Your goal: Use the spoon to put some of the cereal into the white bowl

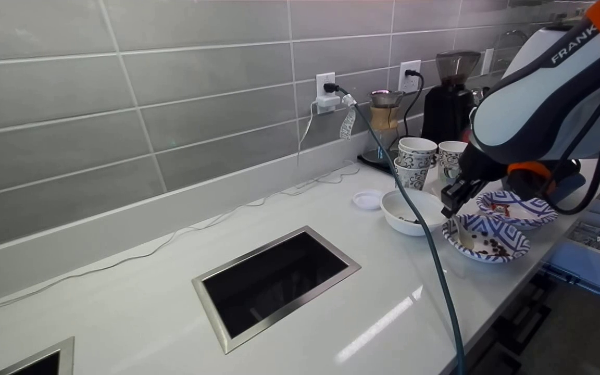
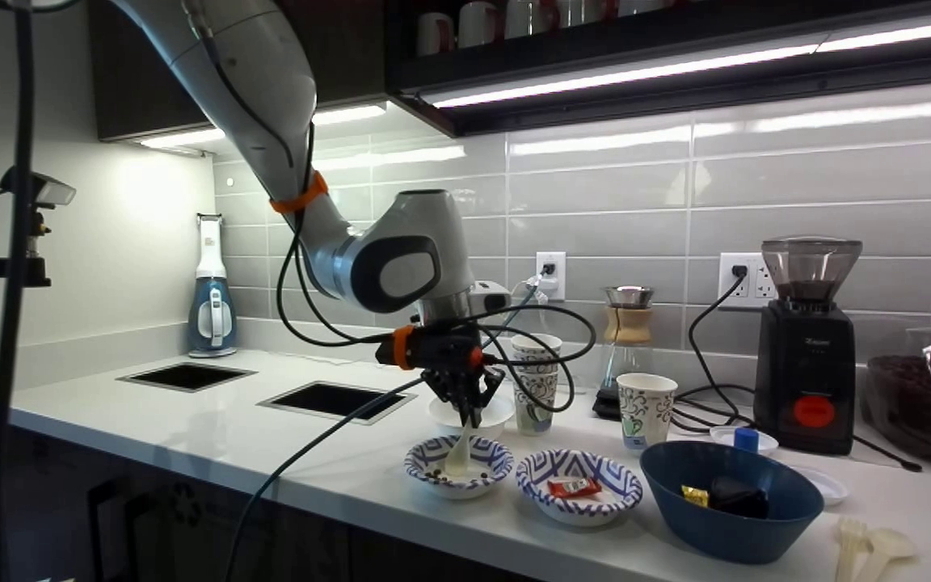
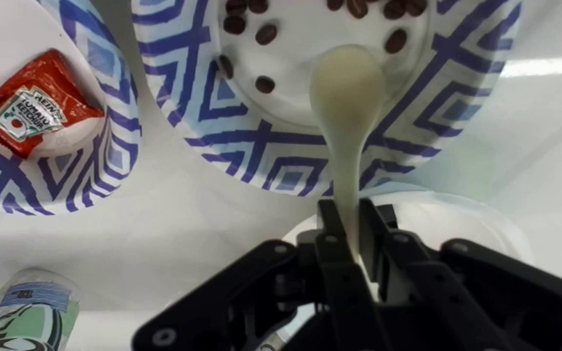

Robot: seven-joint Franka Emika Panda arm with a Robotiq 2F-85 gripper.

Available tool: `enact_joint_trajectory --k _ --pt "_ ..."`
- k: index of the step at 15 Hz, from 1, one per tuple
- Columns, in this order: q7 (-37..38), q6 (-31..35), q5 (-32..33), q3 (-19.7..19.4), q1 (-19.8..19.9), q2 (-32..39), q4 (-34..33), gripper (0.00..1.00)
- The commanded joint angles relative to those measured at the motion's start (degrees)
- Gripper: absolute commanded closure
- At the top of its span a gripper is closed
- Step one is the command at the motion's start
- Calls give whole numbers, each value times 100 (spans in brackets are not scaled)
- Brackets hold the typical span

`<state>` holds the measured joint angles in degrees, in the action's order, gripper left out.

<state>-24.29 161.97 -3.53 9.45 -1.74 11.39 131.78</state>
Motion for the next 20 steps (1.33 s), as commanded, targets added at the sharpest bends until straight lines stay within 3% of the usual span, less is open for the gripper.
enact_joint_trajectory --k 1,13,20 --pt "207 8 179 -56 -10 -162 182 97" --pt "56 -752 103 -98 15 -473 94 97" --pt "110 -570 73 -186 10 -501 318 97"
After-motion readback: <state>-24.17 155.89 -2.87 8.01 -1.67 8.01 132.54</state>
